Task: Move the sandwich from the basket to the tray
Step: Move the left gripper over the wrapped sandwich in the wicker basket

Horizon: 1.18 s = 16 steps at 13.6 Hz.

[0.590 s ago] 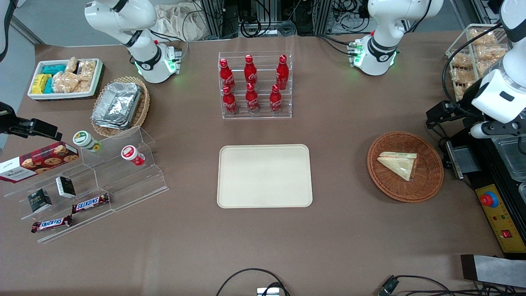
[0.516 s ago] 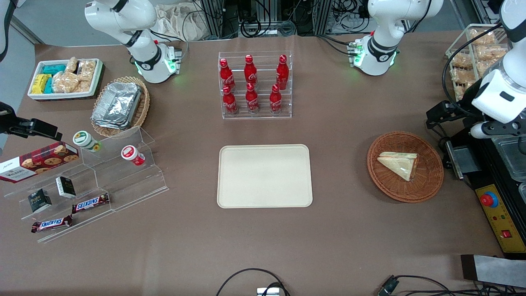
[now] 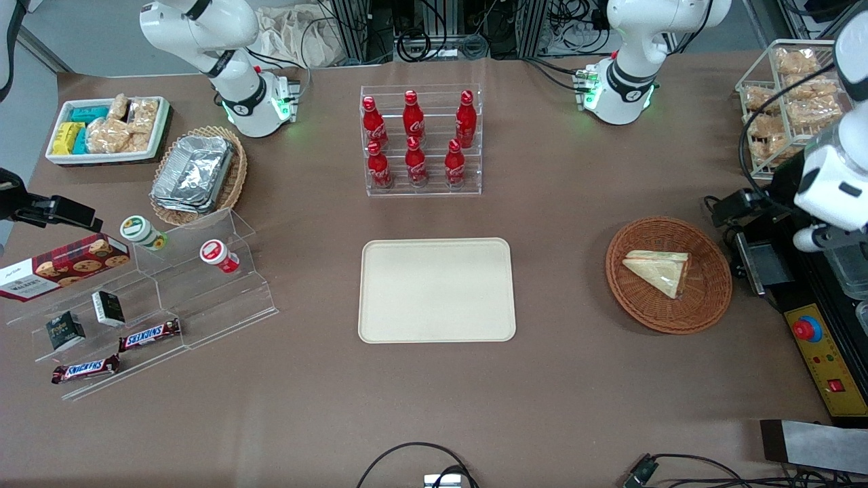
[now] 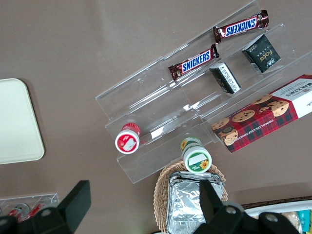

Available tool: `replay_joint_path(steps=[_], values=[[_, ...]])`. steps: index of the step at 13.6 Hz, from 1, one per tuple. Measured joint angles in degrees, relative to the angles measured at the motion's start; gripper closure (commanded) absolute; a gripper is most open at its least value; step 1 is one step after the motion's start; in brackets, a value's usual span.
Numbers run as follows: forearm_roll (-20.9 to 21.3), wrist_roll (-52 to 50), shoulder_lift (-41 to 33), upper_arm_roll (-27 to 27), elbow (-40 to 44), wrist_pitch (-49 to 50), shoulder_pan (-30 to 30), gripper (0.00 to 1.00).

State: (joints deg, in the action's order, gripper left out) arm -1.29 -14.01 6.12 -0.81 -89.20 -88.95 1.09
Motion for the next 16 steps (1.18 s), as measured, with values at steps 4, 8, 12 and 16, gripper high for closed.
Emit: replay_joint_path(steps=[4, 8, 12, 16], values=[[0.0, -1.2, 4.31, 0.26, -0.83, -1.48, -2.32, 0.0], [-0.04, -6.37, 4.09, 0.39, -6.87, -9.13, -4.67, 0.0], [-2.83, -11.43, 1.76, 0.45, -16.84, -19.82, -5.76, 0.0], [-8.12, -13.57, -0.48, 0.55, -26.33, -29.99, -7.93, 0.0]])
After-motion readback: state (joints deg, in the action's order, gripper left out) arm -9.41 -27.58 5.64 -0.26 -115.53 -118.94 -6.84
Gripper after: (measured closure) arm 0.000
